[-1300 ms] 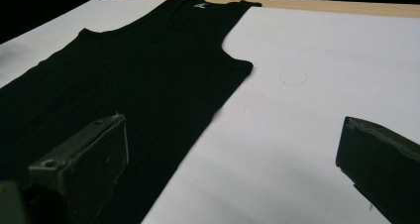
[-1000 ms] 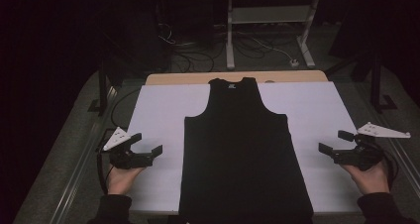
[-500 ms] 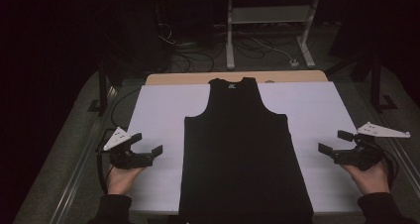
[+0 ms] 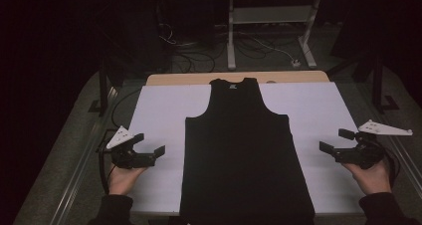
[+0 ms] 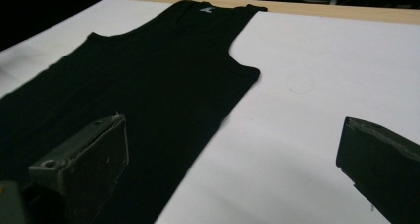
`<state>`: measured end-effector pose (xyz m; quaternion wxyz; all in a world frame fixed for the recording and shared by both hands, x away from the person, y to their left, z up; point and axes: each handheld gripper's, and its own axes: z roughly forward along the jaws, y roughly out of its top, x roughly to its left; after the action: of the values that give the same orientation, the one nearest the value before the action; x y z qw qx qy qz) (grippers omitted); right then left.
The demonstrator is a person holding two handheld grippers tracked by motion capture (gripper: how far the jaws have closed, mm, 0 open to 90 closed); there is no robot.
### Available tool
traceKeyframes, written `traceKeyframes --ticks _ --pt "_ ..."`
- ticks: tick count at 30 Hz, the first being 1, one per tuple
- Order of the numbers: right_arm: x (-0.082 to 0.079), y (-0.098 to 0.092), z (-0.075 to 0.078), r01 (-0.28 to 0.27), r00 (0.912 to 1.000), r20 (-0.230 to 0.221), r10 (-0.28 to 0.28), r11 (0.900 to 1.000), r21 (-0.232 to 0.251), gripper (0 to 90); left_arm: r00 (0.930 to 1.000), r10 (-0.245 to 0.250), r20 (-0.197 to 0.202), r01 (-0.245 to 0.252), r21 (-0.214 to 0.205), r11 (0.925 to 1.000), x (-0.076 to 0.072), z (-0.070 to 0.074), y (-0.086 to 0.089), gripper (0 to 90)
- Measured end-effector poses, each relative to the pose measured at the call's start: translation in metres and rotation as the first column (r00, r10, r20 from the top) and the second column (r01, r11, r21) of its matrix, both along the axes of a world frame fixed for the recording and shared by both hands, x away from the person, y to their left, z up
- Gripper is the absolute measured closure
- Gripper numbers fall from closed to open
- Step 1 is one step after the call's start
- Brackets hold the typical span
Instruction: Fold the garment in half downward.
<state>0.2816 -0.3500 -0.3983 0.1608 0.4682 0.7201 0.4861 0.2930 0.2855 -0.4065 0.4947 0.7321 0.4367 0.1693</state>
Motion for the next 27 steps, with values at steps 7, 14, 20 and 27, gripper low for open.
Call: traceKeyframes --ticks 7,14,20,27 --pt "0.004 -0.005 0.007 0.021 0.9998 -0.005 -0.021 0.9992 0.033 0.0 0.9998 -0.018 -0.01 0.018 0.021 0.9996 0.006 0.008 -0.006 0.0" --pt "0.012 -0.005 0.011 0.008 0.9999 -0.008 -0.008 1.0 0.004 0.0 0.9997 -0.023 -0.01 0.024 0.042 0.9988 0.016 0.014 -0.007 0.0" --pt "0.019 -0.003 0.019 -0.006 1.0 -0.005 0.006 0.9998 -0.018 0.0 0.9987 -0.05 -0.013 0.051 0.082 0.9953 0.025 0.021 -0.013 0.0" --pt "0.028 0.002 0.032 -0.037 0.9993 -0.004 0.037 0.9987 -0.035 0.0 0.9982 -0.059 -0.011 0.06 0.089 0.9942 0.031 0.03 -0.015 0.0"
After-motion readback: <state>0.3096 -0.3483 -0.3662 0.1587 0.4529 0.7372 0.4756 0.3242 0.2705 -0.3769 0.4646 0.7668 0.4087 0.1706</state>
